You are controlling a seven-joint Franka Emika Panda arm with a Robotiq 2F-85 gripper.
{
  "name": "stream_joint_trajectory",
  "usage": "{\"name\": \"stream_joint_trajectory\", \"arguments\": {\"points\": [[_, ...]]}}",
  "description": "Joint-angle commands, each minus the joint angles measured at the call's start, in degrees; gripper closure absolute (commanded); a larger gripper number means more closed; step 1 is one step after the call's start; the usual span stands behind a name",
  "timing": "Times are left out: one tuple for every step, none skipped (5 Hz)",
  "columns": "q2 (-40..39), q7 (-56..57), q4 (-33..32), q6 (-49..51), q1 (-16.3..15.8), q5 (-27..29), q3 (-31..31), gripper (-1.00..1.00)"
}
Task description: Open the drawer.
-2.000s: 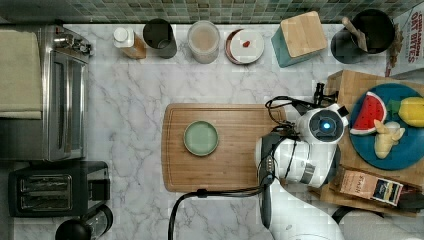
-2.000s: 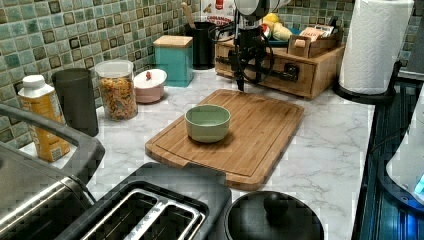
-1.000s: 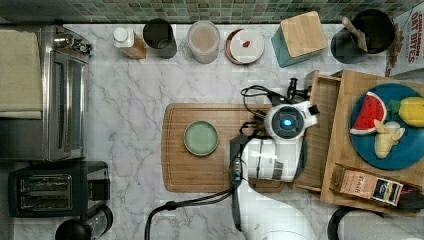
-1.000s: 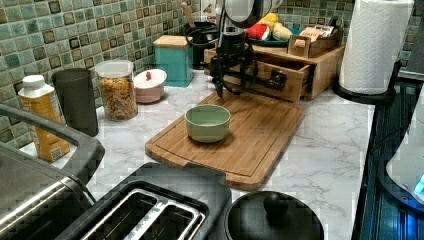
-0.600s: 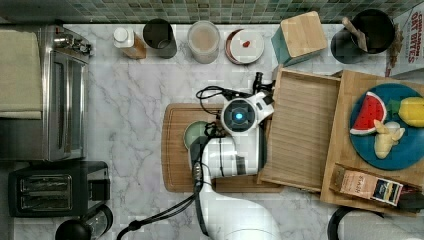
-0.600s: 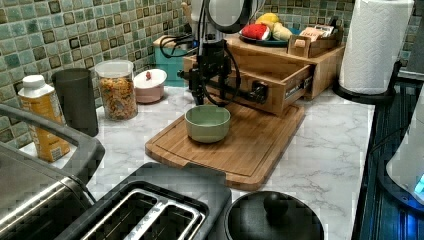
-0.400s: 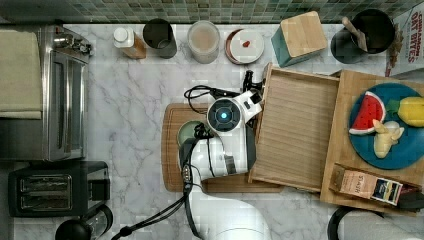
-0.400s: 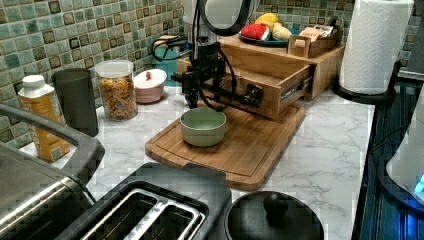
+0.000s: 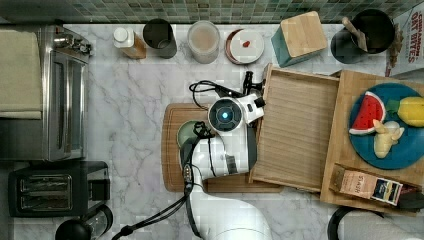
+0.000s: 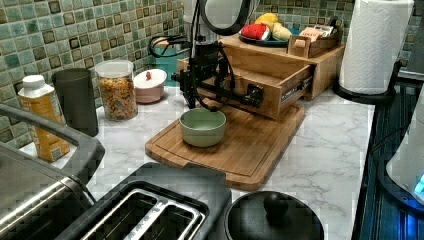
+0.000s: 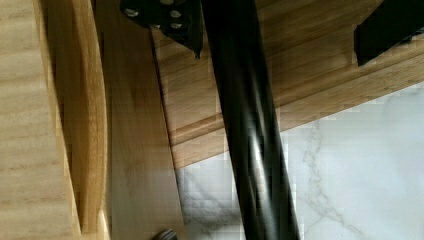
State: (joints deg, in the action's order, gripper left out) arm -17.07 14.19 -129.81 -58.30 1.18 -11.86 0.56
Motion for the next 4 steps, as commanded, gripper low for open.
{"name": "stream_joint_trajectory", "arguments": {"points": [[2.0, -1.5, 0.2, -0.2, -4.8, 0.4, 4.6, -1.00], [2.0, -1.2, 0.2, -0.3, -5.7, 0.8, 3.7, -1.00], [1.9, -1.5, 0.2, -0.2, -4.8, 0.4, 4.6, -1.00], [2.0, -1.3, 0.2, -0.3, -5.4, 0.7, 4.0, -1.00]]}}
